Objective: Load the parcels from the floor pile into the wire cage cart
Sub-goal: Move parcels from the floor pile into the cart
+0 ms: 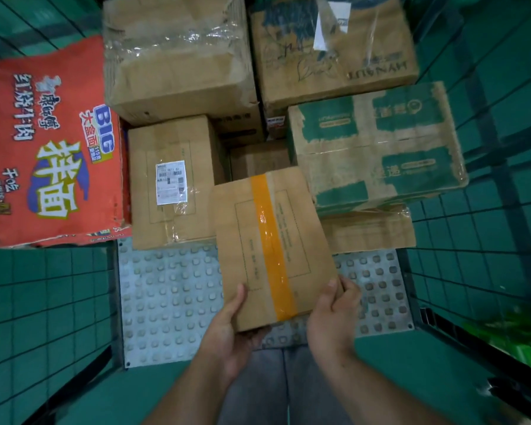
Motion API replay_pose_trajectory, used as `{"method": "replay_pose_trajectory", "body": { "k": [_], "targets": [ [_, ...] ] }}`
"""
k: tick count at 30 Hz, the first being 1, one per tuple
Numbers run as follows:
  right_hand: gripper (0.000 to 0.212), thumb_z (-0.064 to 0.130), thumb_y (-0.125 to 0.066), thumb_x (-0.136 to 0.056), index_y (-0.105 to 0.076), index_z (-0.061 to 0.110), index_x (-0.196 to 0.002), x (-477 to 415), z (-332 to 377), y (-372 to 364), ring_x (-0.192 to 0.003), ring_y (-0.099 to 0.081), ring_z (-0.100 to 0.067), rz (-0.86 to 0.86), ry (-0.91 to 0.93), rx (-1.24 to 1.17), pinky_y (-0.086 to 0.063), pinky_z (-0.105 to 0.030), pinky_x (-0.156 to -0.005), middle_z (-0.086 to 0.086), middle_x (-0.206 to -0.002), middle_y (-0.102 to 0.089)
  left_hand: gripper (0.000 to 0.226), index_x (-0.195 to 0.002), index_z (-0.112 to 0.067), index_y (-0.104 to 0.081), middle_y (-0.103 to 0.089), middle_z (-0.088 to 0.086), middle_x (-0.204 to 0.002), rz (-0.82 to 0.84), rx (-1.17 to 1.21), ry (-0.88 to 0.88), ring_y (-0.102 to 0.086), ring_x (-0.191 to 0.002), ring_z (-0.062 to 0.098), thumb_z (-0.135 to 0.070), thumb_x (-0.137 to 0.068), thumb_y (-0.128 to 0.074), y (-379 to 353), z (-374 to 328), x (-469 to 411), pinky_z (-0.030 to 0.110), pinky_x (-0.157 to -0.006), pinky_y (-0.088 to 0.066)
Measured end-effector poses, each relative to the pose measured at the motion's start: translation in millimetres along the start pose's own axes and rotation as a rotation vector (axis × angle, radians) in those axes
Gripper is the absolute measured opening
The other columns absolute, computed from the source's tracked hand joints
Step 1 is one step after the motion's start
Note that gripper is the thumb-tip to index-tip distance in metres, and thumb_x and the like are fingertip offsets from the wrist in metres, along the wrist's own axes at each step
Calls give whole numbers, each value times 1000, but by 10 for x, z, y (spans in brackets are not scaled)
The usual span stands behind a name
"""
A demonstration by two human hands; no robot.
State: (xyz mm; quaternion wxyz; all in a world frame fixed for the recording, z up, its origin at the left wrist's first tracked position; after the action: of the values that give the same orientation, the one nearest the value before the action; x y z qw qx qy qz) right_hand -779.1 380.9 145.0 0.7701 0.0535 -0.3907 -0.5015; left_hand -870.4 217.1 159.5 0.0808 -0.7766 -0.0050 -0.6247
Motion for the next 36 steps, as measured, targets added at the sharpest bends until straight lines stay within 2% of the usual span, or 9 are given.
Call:
{"method": "replay_pose_trajectory", "body": {
  "k": [5,8,14,18,20,23,26,32,36],
  "targets": [
    [34,32,-40,-107,-47,8,-131,-251,4,-371,-107,-59,-27,29,-33,-63,-48,-34,-86,-12,-122,-57,44,-128,-12,-67,-72,18,-124,-26,71,-82,-65,-120,37,-32,-89,-73,-79,-280,-430,57,-106,-49],
    [39,33,-39,-108,-43,9,-138,-403,13,-537,-113,-58,-26,75,-41,-64,-49,-35,-94,-12,-129,-55,42,-125,-11,-68,-73,17,-120,-55,150,-111,-65,-119,36,-30,-89,-73,-158,-376,-600,57,-107,-48],
    [60,36,-36,-109,-9,26,-162,-648,-1,-835,-138,-44,-17,111,-65,-187,-40,-30,-111,-2,-157,-36,36,-127,-11,-67,-76,12,-116,-6,263,-161,-72,-108,29,-28,-95,-67,-341,-504,-919,45,-91,-56],
    [66,34,-34,-109,3,28,-163,-842,-54,-1036,-145,-33,-14,95,-88,-204,-28,-22,-111,-4,-168,-17,39,-129,-9,-66,-76,12,-116,-11,287,-204,-69,-113,30,-27,-94,-69,-368,-596,-1197,47,-100,-53],
    [67,33,-35,-109,5,29,-163,-882,-27,-1099,-146,-33,-16,49,-69,-219,-31,-27,-115,-4,-169,-15,40,-128,-8,-66,-76,12,-115,-18,302,-206,-70,-113,30,-27,-93,-70,-382,-630,-1289,48,-100,-53],
    [69,33,-36,-109,8,32,-162,-942,107,-1177,-148,-33,-25,-4,-48,-268,-34,-36,-118,-7,-169,-15,37,-124,-9,-67,-77,11,-111,-18,331,-208,-74,-104,28,-28,-93,-71,-478,-741,-1326,44,-88,-58],
    [72,28,-38,-110,14,33,-161,-1127,311,-1336,-153,-23,-20,29,-56,-351,-24,-30,-117,-1,-171,-3,29,-113,-9,-71,-79,10,-102,-32,356,-207,-78,-87,24,-29,-93,-72,-669,-934,-1414,36,-68,-62],
    [75,24,-41,-109,12,25,-162,-1231,410,-1423,-153,-15,-12,-73,-22,-362,-19,-35,-125,0,-171,0,37,-118,-11,-71,-79,8,-105,-71,297,-230,-76,-98,24,-33,-88,-77,-733,-1039,-1463,43,-92,-60],
    [75,28,-39,-110,16,25,-161,-1225,393,-1430,-156,-13,-22,-12,-111,-330,-16,-31,-121,-3,-172,5,41,-118,-13,-71,-79,6,-105,-108,266,-244,-74,-104,24,-36,-86,-79,-709,-1024,-1457,41,-96,-58]
  ]
}}
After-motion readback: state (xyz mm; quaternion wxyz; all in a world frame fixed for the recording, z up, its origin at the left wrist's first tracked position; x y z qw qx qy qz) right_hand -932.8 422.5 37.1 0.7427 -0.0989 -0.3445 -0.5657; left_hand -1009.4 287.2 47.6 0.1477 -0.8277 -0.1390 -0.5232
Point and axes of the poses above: each hand's wrist, its own x-axis away from the middle knuckle, its own y-axis out of the back of the hand, z = x × y, the point moved 6 cm from there along -x, towards the middle knuckle
